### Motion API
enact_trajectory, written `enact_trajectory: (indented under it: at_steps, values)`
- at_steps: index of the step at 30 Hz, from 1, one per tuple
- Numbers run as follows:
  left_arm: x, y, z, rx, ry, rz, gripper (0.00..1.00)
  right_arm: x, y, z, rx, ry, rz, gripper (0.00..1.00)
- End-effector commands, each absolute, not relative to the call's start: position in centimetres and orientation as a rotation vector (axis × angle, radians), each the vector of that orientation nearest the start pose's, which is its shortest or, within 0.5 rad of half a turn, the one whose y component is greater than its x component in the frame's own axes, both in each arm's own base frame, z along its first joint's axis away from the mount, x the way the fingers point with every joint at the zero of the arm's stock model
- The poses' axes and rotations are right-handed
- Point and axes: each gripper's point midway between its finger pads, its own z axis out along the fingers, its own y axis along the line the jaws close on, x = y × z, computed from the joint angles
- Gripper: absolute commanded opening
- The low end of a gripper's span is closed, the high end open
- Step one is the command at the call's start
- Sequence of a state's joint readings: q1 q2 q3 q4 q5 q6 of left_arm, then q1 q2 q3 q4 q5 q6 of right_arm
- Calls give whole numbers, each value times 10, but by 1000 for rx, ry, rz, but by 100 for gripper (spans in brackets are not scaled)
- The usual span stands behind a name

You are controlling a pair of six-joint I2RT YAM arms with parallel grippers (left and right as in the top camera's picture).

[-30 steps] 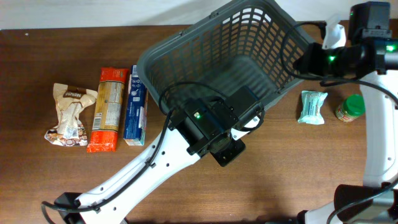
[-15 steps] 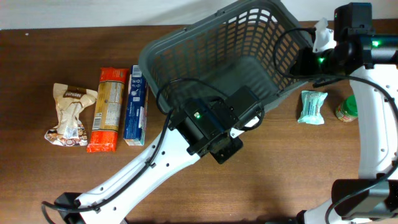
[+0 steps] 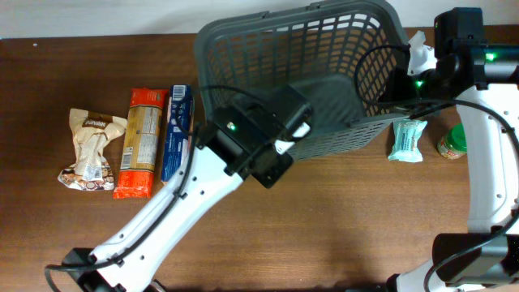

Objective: Pack container

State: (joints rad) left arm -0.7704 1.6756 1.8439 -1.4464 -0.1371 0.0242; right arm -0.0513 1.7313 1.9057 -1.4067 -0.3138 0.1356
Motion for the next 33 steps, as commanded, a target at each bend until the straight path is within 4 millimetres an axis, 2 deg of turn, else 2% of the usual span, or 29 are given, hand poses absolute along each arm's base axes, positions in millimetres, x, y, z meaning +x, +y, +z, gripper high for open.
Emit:
enact_trajectory:
  at_steps: [1,11,19,23,27,30,33]
  values:
    - [286,-214,245,1040,2589,77,2,375,39,252,135,2777,476,4]
    - [319,-202,244,949,2571,76,2,375,39,252,125,2780,474,4]
    - [317,-195,243,941,2595,89,2,377,40,256,92,2754,480,4]
    - [305,-185,264,894,2578,75,6,381,47,290,13,2645,521,4]
    - [289,-171,301,833,2510,52,18,378,48,338,-21,2526,505,4]
    - [276,-149,323,739,2479,93,34,373,45,368,-29,2456,467,4]
    - [263,-128,339,661,2457,117,54,371,37,385,-13,2415,394,4]
